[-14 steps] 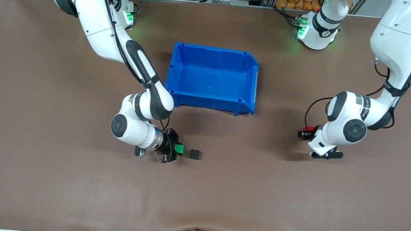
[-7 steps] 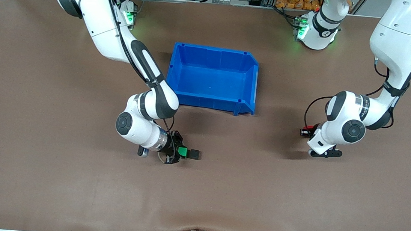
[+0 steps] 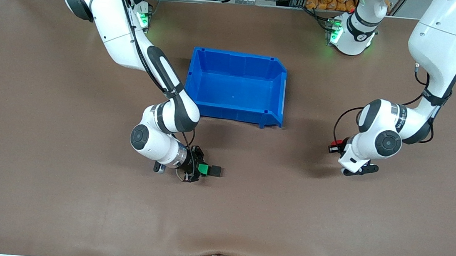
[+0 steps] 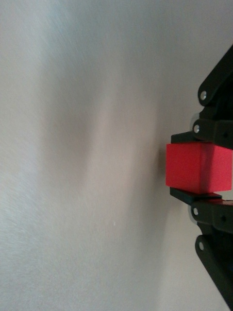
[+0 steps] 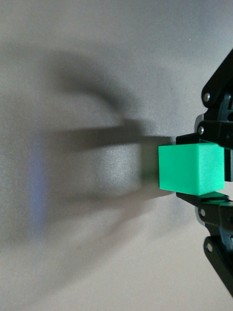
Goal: Attach green and red cubes to black cube
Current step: 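Set the green cube against the black cube and open the right gripper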
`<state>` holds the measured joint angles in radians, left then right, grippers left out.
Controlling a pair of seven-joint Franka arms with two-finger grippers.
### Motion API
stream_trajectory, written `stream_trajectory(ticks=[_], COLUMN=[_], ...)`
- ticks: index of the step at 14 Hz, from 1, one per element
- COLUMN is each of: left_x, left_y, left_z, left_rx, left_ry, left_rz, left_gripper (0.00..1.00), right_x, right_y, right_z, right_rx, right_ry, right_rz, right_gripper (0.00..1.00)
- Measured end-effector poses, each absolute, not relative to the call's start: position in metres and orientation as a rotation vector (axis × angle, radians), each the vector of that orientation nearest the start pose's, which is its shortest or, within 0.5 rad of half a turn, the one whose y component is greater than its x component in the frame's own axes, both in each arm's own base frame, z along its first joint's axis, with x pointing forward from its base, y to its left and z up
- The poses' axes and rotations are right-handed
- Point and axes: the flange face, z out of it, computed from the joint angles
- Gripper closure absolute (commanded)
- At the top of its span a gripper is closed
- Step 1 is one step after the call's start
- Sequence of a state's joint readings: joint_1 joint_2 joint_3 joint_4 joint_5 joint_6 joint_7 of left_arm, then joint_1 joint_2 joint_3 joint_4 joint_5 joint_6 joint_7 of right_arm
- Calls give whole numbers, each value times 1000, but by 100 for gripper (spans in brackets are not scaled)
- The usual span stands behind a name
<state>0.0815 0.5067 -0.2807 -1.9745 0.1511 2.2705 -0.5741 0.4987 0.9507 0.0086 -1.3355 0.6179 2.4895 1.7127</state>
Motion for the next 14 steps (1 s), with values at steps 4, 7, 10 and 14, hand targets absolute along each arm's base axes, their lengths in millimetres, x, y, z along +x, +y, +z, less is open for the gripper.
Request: stream_trajectory(ticks=[4, 7, 10, 14], left_x=[620, 655, 665, 659], left_y=[-143, -161, -217, -281], left_z=[247, 258, 255, 241], left_rx=[-2984, -2945, -2916, -2804], left_ry=[-940, -1260, -1531, -1758], left_rz=[133, 105, 222, 344], left_gripper=[100, 100, 100, 100], right_x=[658, 662, 669, 696], right_y=[378, 374, 360, 312], right_z=[171, 173, 177, 208], right_rx=[-1821, -1812, -1843, -2020], right_ry=[2027, 2037, 2063, 2087], right_rz=[378, 372, 406, 435], right_gripper=[17, 0, 0, 0])
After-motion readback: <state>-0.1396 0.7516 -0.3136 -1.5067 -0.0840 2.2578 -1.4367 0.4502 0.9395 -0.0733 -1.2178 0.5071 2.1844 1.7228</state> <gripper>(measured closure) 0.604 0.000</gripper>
